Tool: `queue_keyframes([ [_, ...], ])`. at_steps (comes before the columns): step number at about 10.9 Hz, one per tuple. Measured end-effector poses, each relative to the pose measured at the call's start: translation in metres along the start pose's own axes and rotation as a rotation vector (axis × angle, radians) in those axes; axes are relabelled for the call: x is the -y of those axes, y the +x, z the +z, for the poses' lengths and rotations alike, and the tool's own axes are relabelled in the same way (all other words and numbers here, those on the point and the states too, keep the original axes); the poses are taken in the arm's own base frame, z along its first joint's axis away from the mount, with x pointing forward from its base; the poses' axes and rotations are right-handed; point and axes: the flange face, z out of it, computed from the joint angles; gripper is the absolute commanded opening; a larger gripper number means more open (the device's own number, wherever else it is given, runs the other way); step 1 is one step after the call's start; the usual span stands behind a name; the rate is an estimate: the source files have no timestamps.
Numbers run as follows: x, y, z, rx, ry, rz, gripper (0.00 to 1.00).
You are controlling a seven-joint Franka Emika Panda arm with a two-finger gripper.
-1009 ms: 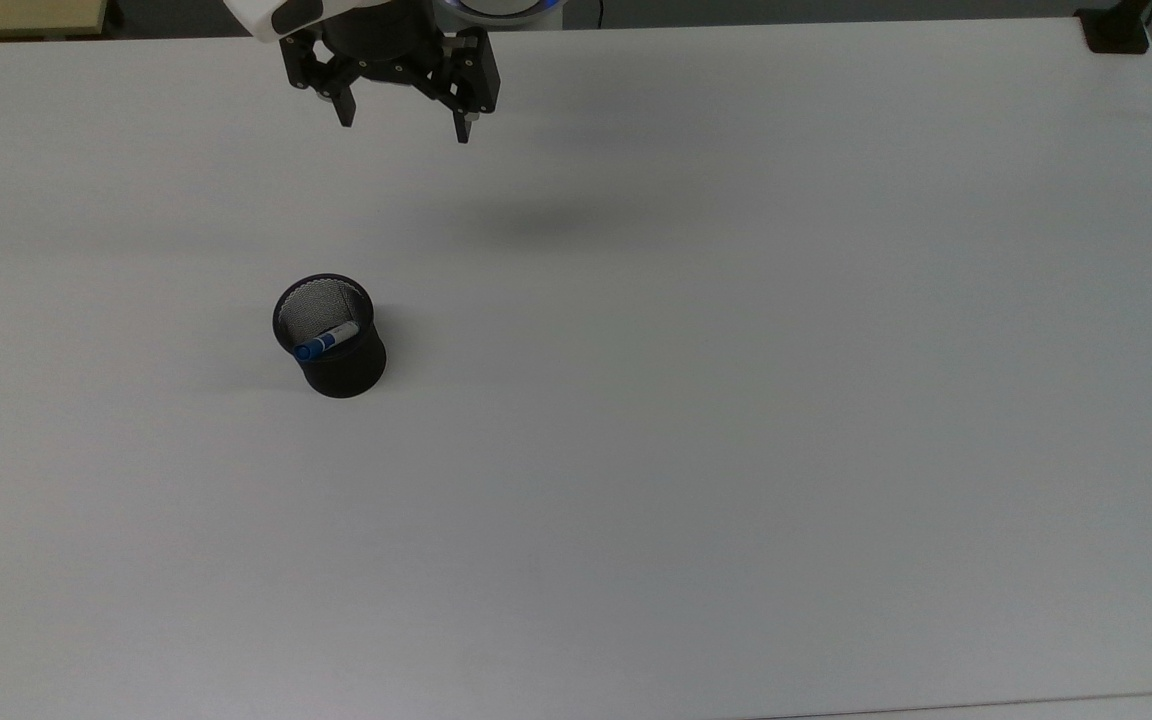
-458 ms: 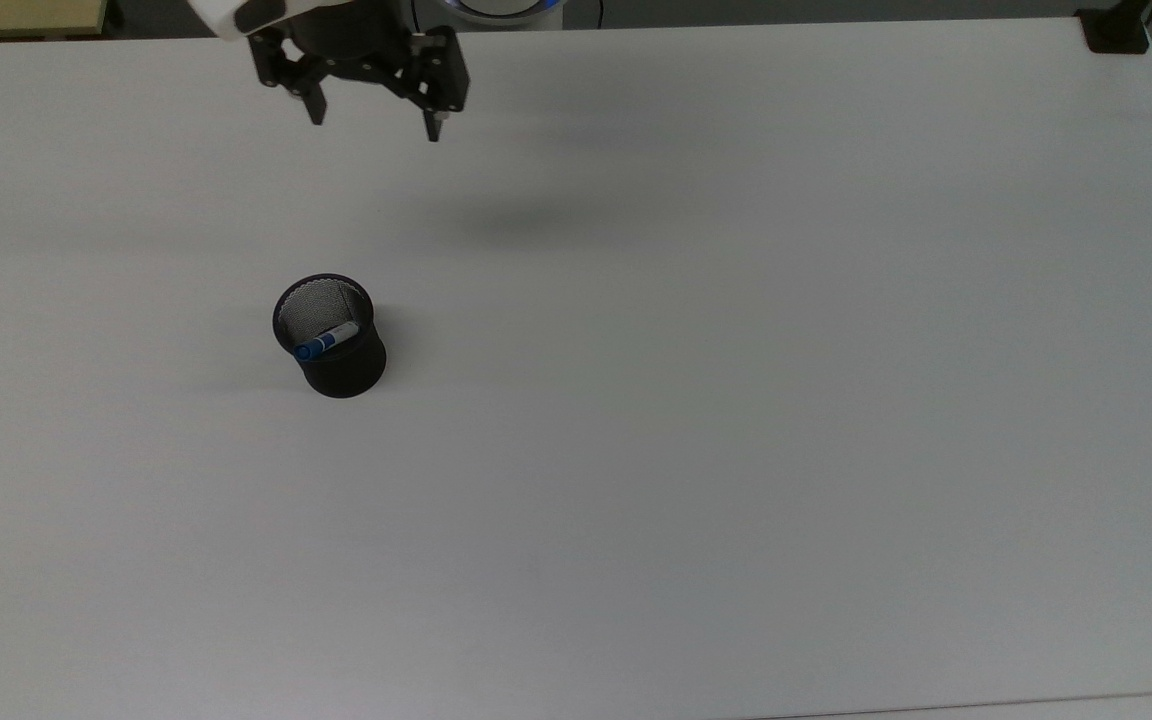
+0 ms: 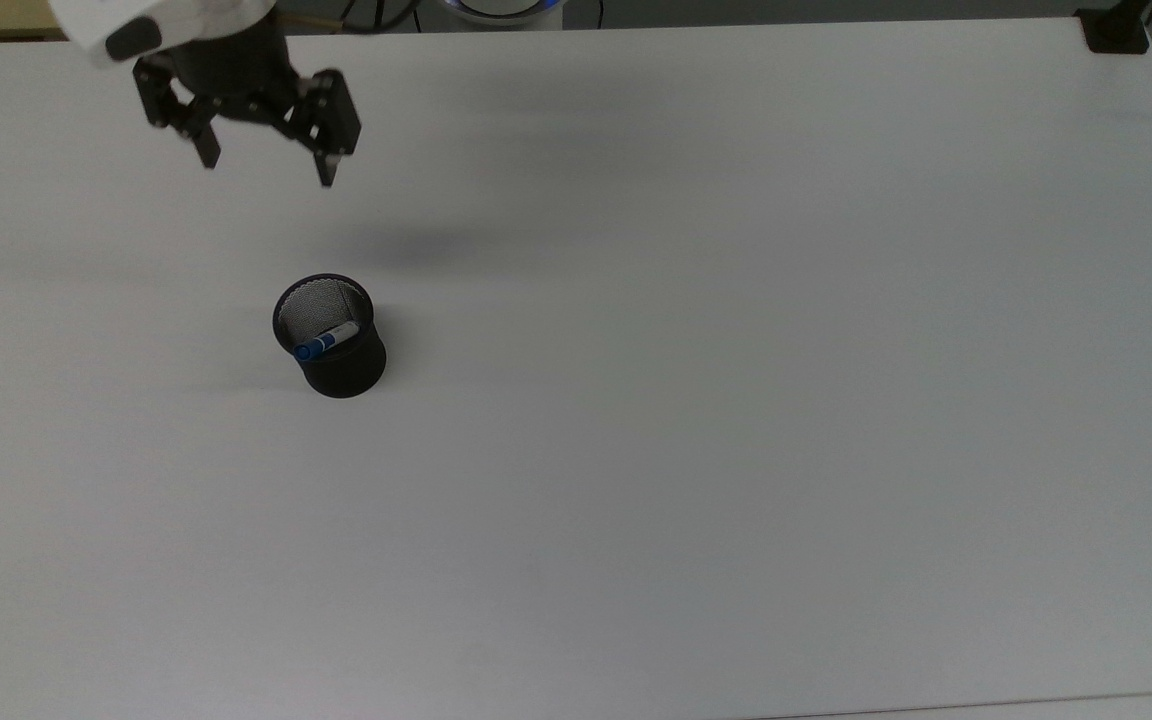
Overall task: Remove the marker
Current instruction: 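Move the gripper over the cup and lower onto the blue marker, then close the gripper on the blue marker's cap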
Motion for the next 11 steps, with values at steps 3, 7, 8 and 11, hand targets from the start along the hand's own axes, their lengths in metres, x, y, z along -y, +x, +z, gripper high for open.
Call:
queue_keyframes([
  [3, -0.001, 0.029, 0.054, -0.052, -0.016, 0.014, 0.79],
  [7, 0.006, 0.048, 0.094, -0.109, 0.020, 0.040, 0.58],
  [8, 0.008, 0.051, 0.101, -0.121, 0.015, 0.037, 0.53],
  [11, 0.012, 0.055, 0.110, -0.126, 0.011, 0.032, 0.37],
])
